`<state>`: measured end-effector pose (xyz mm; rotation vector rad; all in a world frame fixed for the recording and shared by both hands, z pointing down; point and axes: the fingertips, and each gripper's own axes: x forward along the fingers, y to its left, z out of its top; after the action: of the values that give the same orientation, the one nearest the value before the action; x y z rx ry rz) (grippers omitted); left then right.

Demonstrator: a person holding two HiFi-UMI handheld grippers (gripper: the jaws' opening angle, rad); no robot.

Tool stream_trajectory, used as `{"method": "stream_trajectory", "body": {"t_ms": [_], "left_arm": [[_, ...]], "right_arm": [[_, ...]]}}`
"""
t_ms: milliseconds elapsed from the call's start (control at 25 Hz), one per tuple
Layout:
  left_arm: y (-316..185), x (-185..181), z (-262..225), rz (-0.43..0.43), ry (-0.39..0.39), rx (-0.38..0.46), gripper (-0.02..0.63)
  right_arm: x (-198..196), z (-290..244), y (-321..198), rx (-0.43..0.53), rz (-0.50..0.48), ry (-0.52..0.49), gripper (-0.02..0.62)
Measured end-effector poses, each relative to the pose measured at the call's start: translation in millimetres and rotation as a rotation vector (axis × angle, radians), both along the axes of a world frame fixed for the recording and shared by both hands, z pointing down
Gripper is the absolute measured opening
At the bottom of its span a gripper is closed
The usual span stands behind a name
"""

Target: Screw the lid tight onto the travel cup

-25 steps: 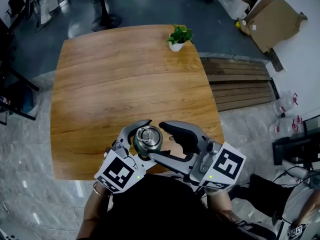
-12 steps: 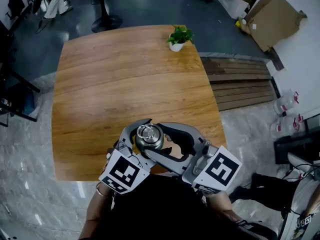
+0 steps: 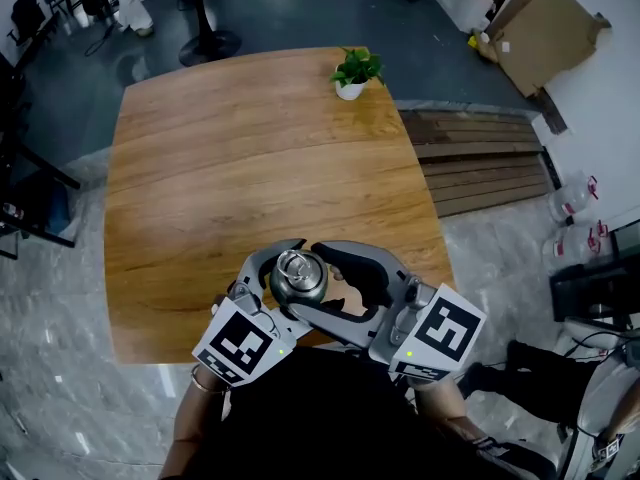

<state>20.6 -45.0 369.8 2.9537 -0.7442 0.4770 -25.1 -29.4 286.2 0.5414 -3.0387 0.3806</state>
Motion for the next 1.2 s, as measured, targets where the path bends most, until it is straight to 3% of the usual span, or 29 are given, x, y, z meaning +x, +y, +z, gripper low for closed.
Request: {"method": "stream_trajectory", "body": {"t_ms": [160,440,520,640,800,880,960,1200], "left_arm": [[6,1,-4,0.05,0.02,0.003,0.414],[-22,-15,6,-0.214,-0.071,-0.013,0.414],[-24,-16,8,-0.242,-0.075,-0.014,0.414],[-16,-12,6,-0.149,-0.027,-0.026,0.414],[9,-4,1,0.076,0.015,0.0,0.414],[15,-2,0,0.117,0.031,-0.008,0.414],[11,-4,2,0.083,0.021,-0.018,0.414],[-14,-19,7,-0.156,-0.068,-0.005,0.414]], "right_arm": [[-4,-4,5,0.016,-0.016,-0.008,0.258],[-6,1,-12,0.055,0.168,0.042,0.244],[-6,4,-13,0.046,0.184,0.05,0.244],[-5,3,-8,0.013,0.107,0.021,0.245],[-9,-1,5,-0.004,-0.009,0.0,0.258],[-13,-2,9,0.01,-0.03,0.002,0.256],[-13,-3,7,0.037,0.002,0.013,0.255],[-14,-3,-8,0.06,0.155,0.024,0.249]]}}
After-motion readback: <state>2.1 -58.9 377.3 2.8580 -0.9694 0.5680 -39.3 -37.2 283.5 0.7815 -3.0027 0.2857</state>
